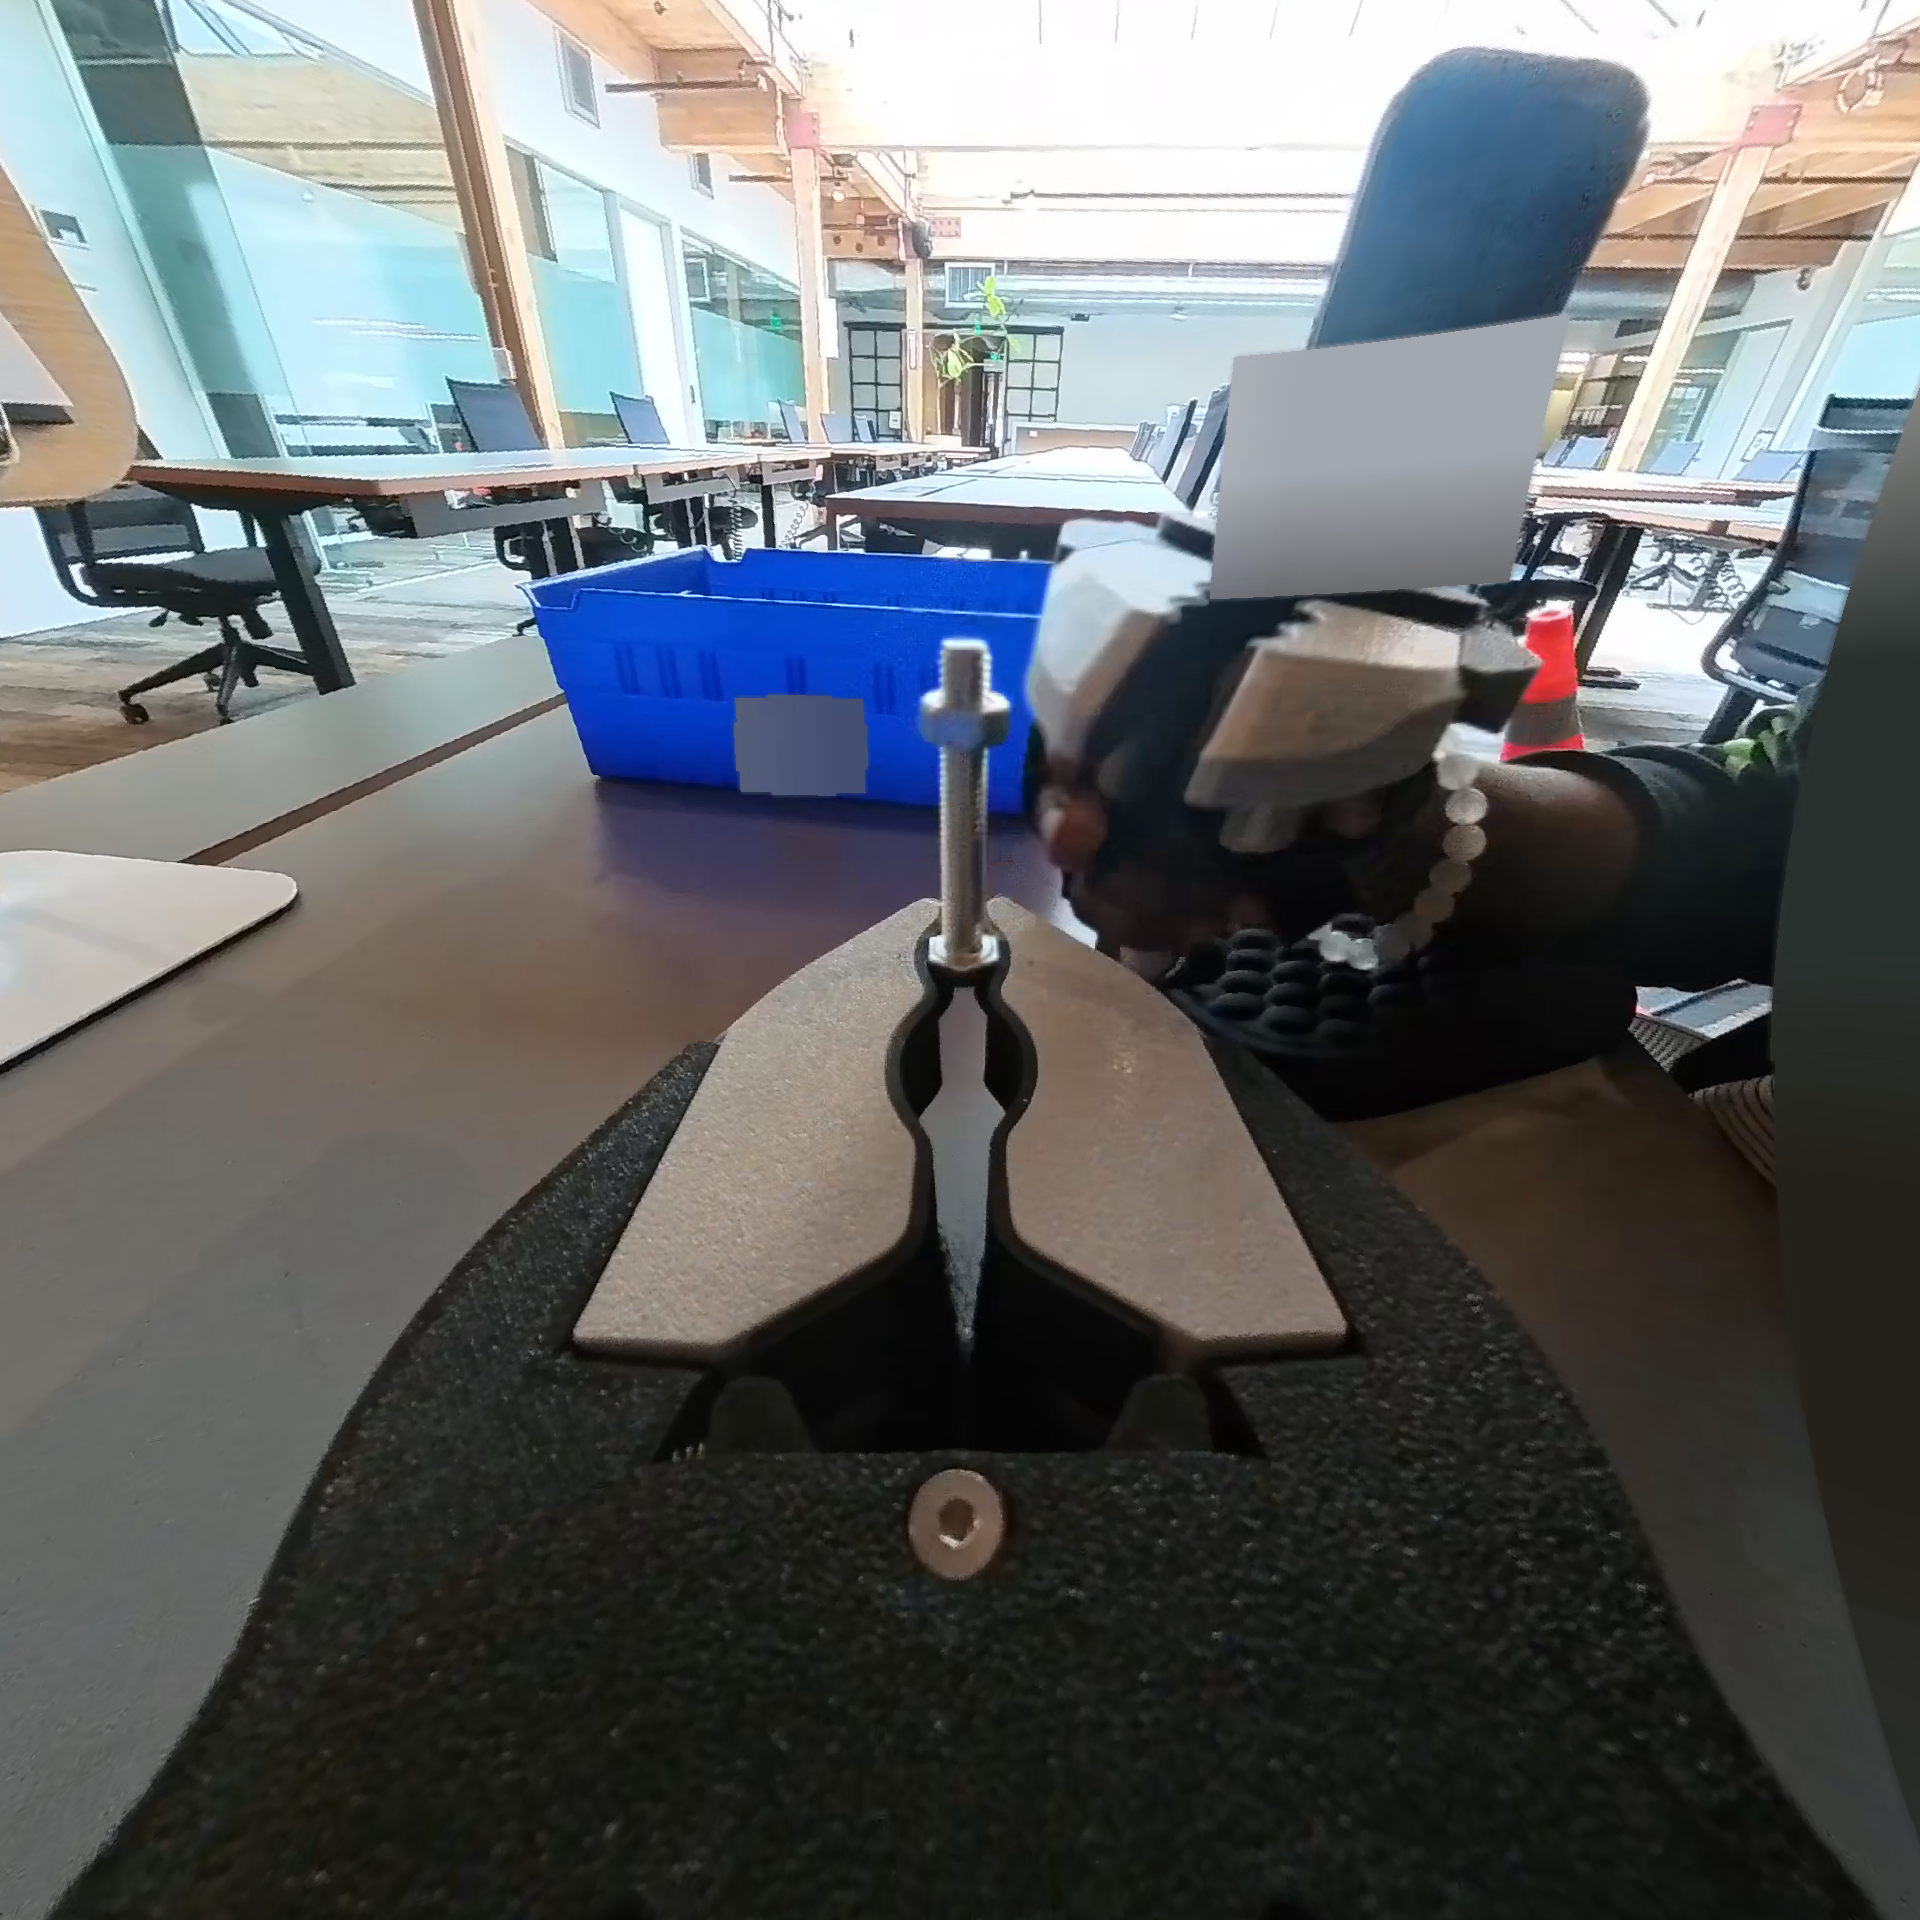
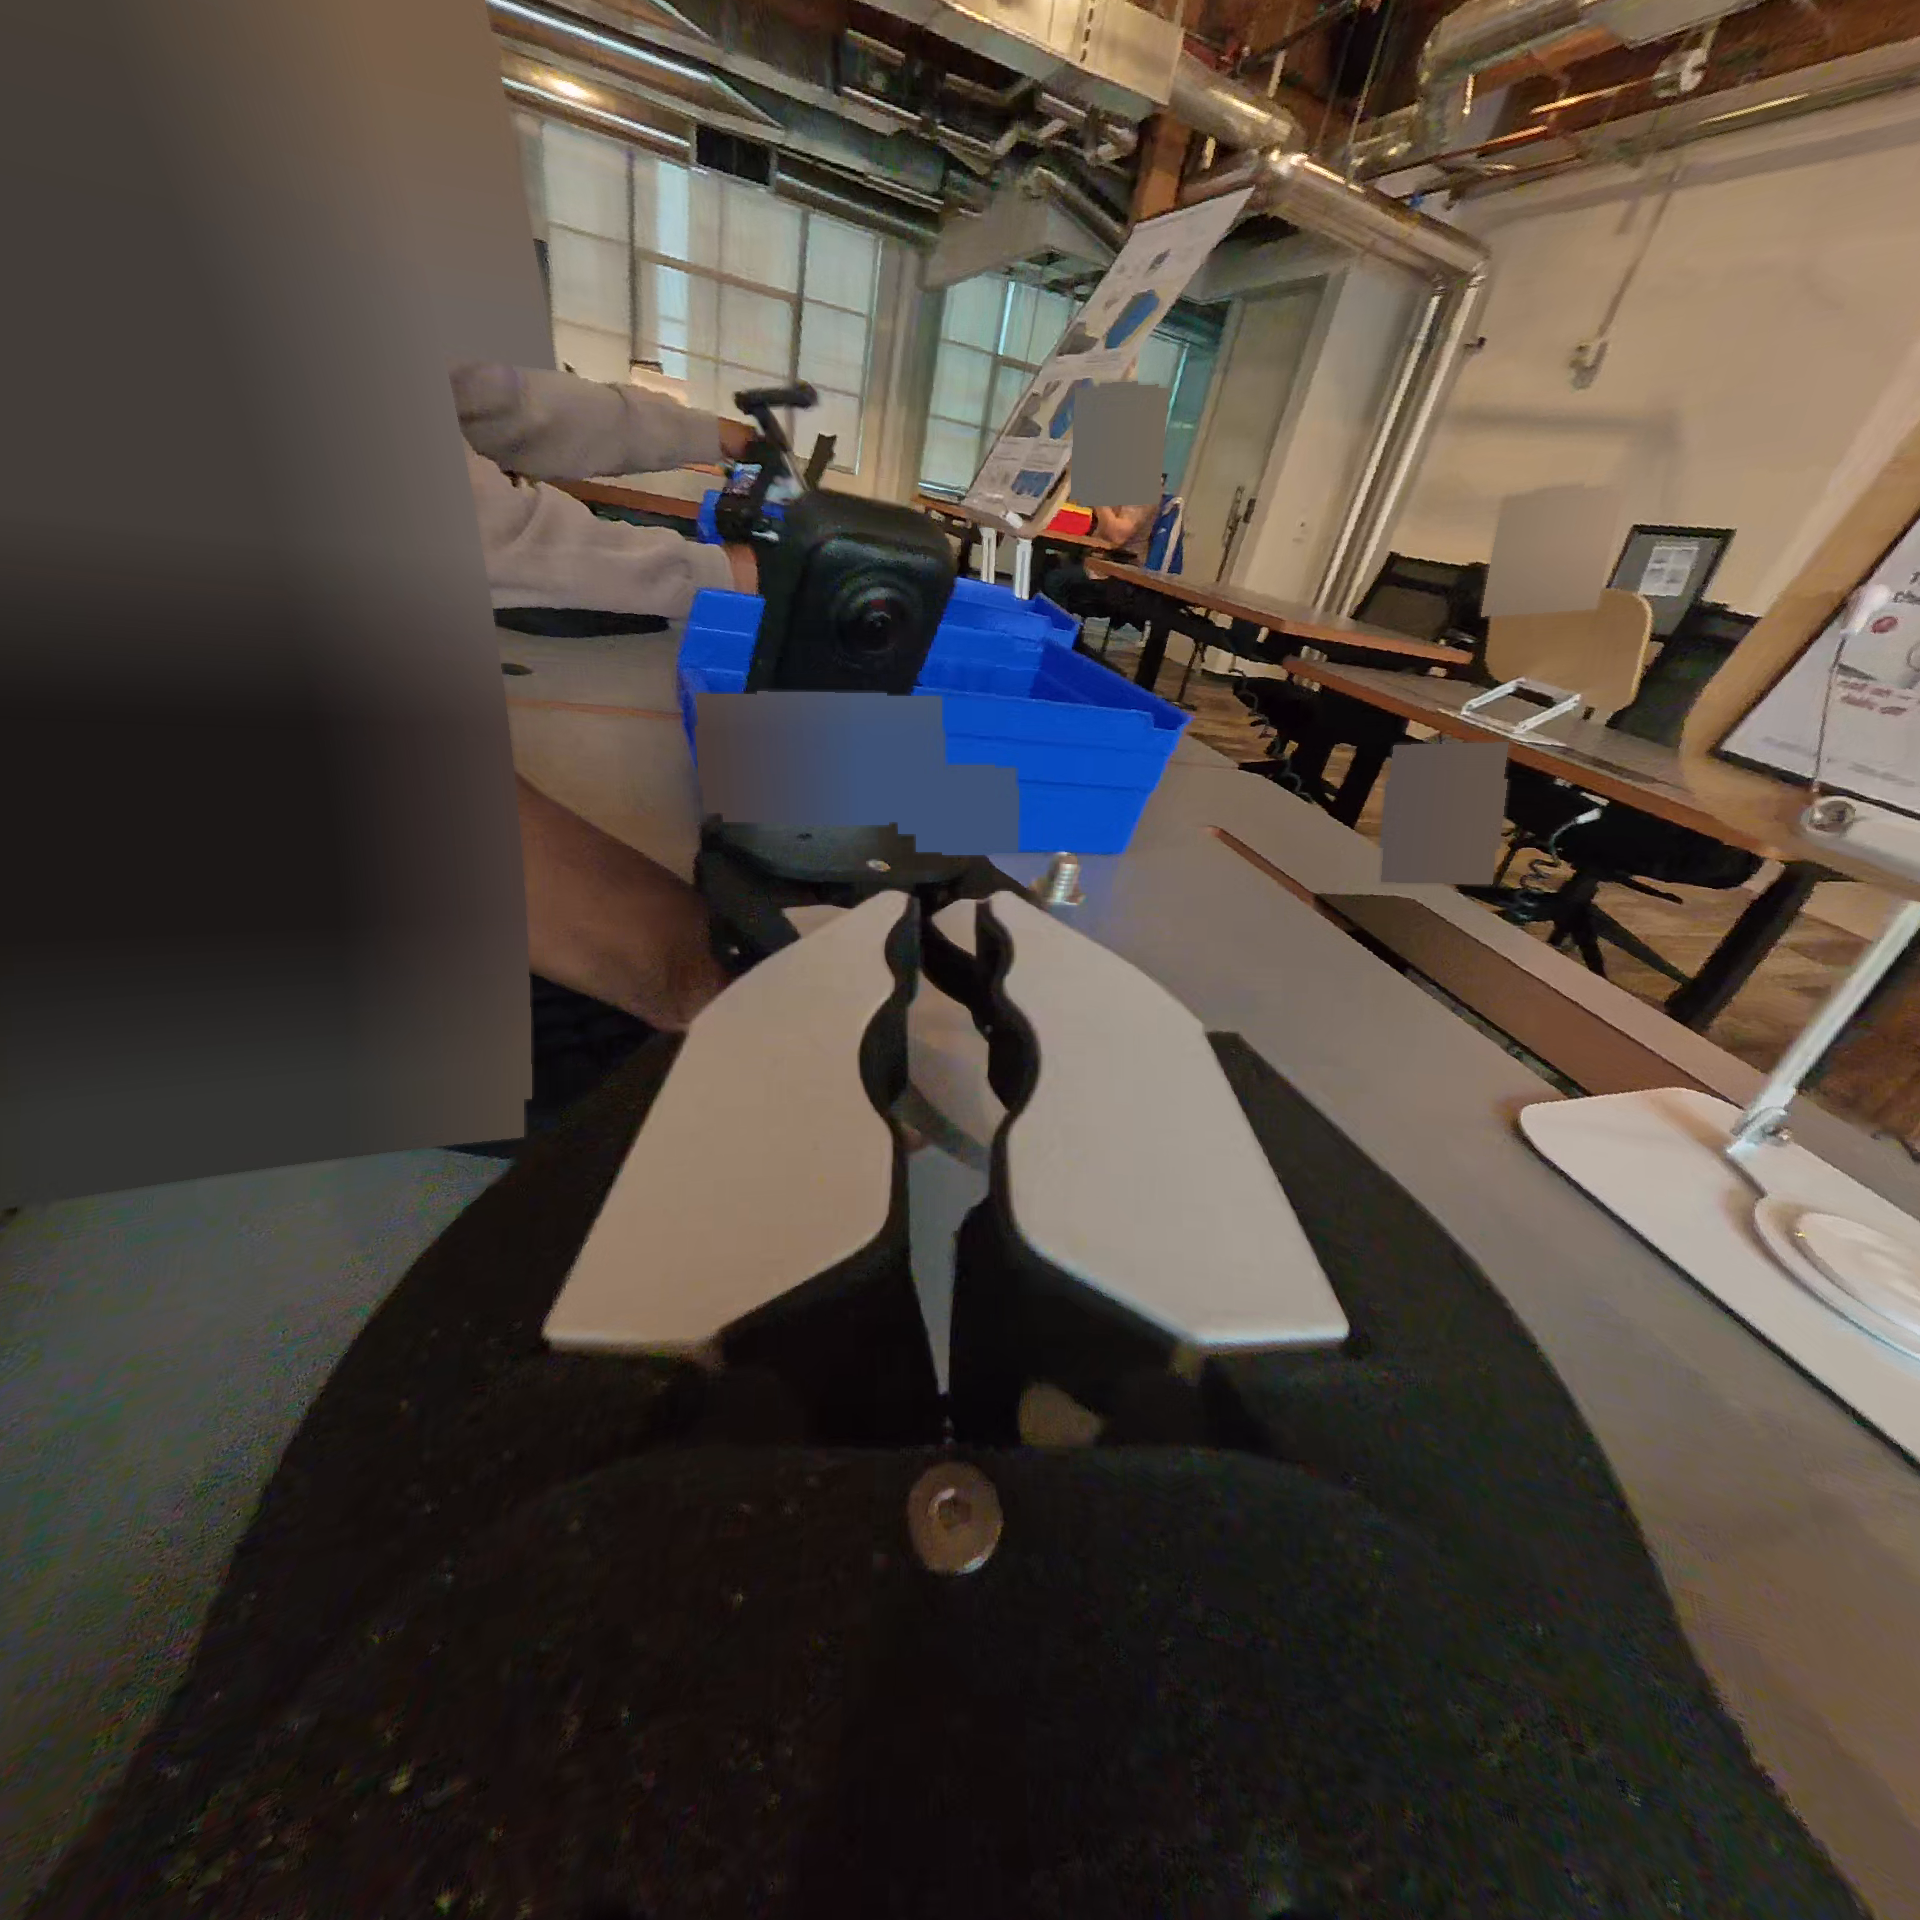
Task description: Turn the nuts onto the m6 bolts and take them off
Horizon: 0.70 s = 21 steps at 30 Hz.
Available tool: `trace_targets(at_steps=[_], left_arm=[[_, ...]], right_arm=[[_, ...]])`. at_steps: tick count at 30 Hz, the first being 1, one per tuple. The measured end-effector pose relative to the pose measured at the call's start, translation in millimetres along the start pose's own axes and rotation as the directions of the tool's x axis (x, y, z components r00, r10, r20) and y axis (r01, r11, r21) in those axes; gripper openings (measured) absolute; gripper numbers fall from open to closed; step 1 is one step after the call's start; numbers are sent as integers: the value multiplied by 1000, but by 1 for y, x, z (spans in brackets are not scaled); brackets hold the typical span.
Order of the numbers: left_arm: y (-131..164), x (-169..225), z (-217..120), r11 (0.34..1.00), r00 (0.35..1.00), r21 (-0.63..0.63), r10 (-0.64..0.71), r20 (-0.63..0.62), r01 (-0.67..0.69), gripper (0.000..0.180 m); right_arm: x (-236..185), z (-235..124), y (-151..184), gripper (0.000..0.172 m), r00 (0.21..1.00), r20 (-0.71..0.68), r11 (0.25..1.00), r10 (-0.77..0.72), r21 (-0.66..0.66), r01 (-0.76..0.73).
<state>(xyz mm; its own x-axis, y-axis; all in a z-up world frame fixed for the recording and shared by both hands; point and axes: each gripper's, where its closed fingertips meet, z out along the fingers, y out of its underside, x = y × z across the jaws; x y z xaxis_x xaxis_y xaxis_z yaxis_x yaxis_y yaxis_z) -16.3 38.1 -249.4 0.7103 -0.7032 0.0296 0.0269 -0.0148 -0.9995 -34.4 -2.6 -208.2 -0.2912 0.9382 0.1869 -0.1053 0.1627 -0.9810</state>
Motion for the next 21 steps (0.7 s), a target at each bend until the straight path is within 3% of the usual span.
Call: trace_targets(at_steps=[4,8,11,14,16,21], left_arm=[[0,-1,0,1000,1000,2,-7,1,7,2],[0,0,0,1000,1000,-1,-3,0,3,3],[0,0,0,1000,1000,-1,-5,-2,5,3],[0,0,0,1000,1000,-2,-2,-3,2,3],[0,0,0,1000,1000,-3,-2,0,2,2],[0,-1,0,1000,1000,-1,-5,1,5,2]], right_arm=[[4,-2,-3,11,999,-1,998,51,20,-51],[9,1,-4,43,998,-40,998,40,45,-39],[5,4,0,54,999,-23,999,29,22,-29],[0,4,2,44,1000,-1,1000,23,3,-23],[-8,0,0,7,999,50,1000,4,-2,-4],[-3,0,-1,11,1000,24,1000,12,2,-12]])
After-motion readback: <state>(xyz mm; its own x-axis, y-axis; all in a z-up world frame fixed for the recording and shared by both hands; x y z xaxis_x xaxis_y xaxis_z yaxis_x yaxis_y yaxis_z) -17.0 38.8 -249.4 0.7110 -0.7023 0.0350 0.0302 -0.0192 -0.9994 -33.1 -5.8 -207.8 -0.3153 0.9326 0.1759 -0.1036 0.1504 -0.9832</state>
